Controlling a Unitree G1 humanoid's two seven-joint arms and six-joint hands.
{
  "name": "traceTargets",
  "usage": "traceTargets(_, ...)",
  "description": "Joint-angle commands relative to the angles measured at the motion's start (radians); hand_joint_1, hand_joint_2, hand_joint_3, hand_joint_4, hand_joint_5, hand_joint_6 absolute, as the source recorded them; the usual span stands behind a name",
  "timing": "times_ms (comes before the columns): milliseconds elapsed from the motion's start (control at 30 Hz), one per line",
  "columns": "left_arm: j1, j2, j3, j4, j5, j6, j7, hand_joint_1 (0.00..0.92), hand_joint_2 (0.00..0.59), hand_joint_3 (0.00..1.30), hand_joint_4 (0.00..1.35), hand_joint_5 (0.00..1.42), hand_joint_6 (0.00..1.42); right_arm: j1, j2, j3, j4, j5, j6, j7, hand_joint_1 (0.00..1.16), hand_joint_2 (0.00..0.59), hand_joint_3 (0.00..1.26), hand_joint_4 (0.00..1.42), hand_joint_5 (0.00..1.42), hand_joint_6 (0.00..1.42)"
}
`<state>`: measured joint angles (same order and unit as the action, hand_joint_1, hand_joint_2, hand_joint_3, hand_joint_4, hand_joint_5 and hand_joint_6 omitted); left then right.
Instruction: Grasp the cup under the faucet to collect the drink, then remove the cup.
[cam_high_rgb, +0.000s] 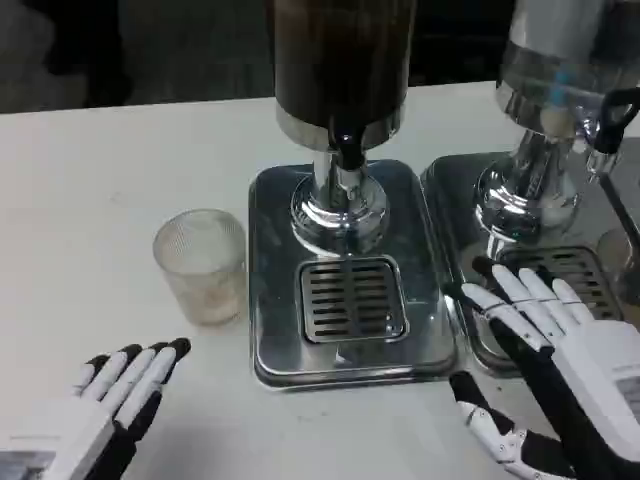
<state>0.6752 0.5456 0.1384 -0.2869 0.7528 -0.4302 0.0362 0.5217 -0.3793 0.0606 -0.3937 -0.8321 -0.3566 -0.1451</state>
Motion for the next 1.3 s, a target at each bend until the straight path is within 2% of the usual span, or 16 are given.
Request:
traceTargets(33,0.008,0.01,0.008,-0.014,-0.009,-0.006,-0.002,0.0,0.093,0.0,0.0,0.0,0.0,0.005,0.003,-0.007,-0.009,0.009,0.005,-0.009,0.38,0.493,0.18,0.04,0.04,0.02)
traceTargets(1300,0.016,0.002,0.002,-0.026,-0.006,-0.013,0.006,0.0,0.093,0.0,0.0,0.0,0.0,-0.013,-0.009,-0.017,-0.001,0.02,0.001,-0.004,0.39,0.494,0.18,0.05,0.05,0.02)
